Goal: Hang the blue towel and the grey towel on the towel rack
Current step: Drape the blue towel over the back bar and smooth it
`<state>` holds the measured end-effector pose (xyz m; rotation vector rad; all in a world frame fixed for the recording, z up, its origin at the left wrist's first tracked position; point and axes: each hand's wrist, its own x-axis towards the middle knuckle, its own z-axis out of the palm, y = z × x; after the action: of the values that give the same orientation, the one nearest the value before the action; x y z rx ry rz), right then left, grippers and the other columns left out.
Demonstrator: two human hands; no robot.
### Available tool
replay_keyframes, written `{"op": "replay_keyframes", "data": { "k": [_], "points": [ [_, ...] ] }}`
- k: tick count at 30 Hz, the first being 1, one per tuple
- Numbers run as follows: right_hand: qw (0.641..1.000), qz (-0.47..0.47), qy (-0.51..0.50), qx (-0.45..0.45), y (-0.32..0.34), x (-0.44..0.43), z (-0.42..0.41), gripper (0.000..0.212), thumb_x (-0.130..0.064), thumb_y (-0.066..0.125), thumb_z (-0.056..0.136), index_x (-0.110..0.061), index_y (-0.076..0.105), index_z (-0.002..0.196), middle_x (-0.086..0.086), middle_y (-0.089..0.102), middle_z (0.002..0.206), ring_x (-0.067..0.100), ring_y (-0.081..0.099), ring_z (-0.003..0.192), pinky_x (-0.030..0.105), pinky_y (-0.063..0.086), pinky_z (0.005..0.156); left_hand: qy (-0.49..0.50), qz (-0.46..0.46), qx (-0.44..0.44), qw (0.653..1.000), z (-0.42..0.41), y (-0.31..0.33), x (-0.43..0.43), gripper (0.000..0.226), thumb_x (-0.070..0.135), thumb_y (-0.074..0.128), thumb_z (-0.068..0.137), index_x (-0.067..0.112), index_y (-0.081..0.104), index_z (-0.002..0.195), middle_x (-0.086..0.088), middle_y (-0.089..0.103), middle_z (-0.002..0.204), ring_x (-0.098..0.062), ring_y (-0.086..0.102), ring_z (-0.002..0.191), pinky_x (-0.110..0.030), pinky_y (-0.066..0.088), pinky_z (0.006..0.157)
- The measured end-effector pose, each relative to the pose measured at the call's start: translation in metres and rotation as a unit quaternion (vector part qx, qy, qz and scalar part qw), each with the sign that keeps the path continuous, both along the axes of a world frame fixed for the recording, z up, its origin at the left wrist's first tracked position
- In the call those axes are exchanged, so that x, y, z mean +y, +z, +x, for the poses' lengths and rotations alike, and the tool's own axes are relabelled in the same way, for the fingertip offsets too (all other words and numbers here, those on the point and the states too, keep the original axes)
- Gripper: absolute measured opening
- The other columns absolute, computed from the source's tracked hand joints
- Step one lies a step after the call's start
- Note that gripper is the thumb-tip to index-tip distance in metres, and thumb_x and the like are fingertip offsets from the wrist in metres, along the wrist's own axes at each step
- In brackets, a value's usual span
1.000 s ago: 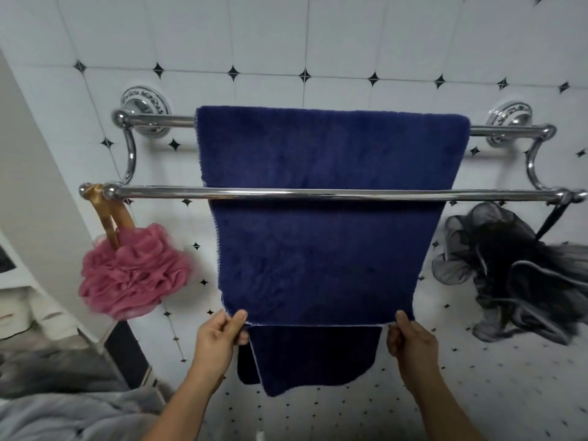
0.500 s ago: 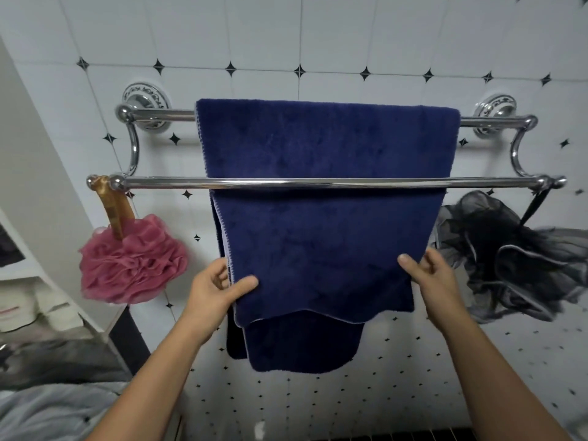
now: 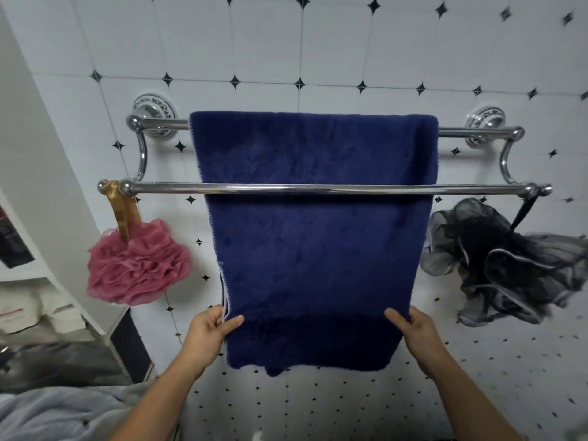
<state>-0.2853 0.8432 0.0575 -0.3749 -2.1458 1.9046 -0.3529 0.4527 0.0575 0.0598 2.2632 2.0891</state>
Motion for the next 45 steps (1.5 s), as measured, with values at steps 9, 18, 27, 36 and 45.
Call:
{"op": "replay_keyframes", "data": {
  "k": [9,18,27,36,45],
  "points": [
    [0.998,0.037,-0.026,-0.048,-0.019,0.013,-0.003,0.013,-0.009,0.069,0.090,-0.019,0.072,0.097,0.003,0.077,0.104,0.020,0.073,0.092,0.036,0.059,0.081,-0.015,-0.036,-0.011,0.999,-0.003,-0.004,0.003,0.007,-0.002,0.066,0.090,0.000,0.069,0.095,-0.013,0.078,0.090,-0.032,0.074,0.083,-0.037,0.062,0.071],
    [0.902,0.386,-0.030,-0.190,0.038,-0.001,0.008,0.026,-0.031,0.066,0.090,-0.006,0.066,0.091,0.002,0.069,0.072,0.017,0.064,0.067,0.029,0.049,0.056,-0.040,-0.163,-0.022,0.986,0.018,0.036,0.008,0.036,0.007,0.069,0.089,0.013,0.053,0.120,-0.003,0.070,0.106,-0.018,0.069,0.095,-0.028,0.057,0.079],
    [0.860,0.470,-0.115,0.160,0.234,-0.061,0.023,0.025,-0.038,0.062,0.089,-0.020,0.068,0.072,-0.004,0.071,0.061,0.018,0.071,0.062,0.036,0.054,0.072,0.060,-0.169,0.212,0.961,0.045,0.247,-0.002,0.029,0.034,0.069,0.088,0.014,0.067,0.067,-0.005,0.075,0.064,-0.023,0.072,0.054,-0.023,0.049,0.047],
    [0.871,0.421,-0.239,0.084,0.327,-0.016,-0.041,0.028,-0.036,0.063,0.083,-0.016,0.068,0.102,0.009,0.074,0.106,0.034,0.064,0.105,0.039,0.049,0.085,0.112,-0.203,0.182,0.956,-0.020,0.311,-0.004,0.025,-0.008,0.048,0.082,0.007,0.053,0.063,-0.012,0.054,0.068,-0.024,0.049,0.072,-0.031,0.038,0.065],
    [0.807,0.565,-0.082,0.150,0.346,-0.012,-0.045,0.024,-0.040,0.070,0.078,-0.035,0.072,0.101,-0.005,0.069,0.101,0.021,0.060,0.097,0.038,0.048,0.087,-0.027,0.055,0.103,0.993,-0.025,0.314,-0.007,0.051,-0.024,0.035,0.080,0.005,0.075,0.068,-0.009,0.074,0.074,-0.022,0.070,0.070,-0.031,0.061,0.066]
  ]
}}
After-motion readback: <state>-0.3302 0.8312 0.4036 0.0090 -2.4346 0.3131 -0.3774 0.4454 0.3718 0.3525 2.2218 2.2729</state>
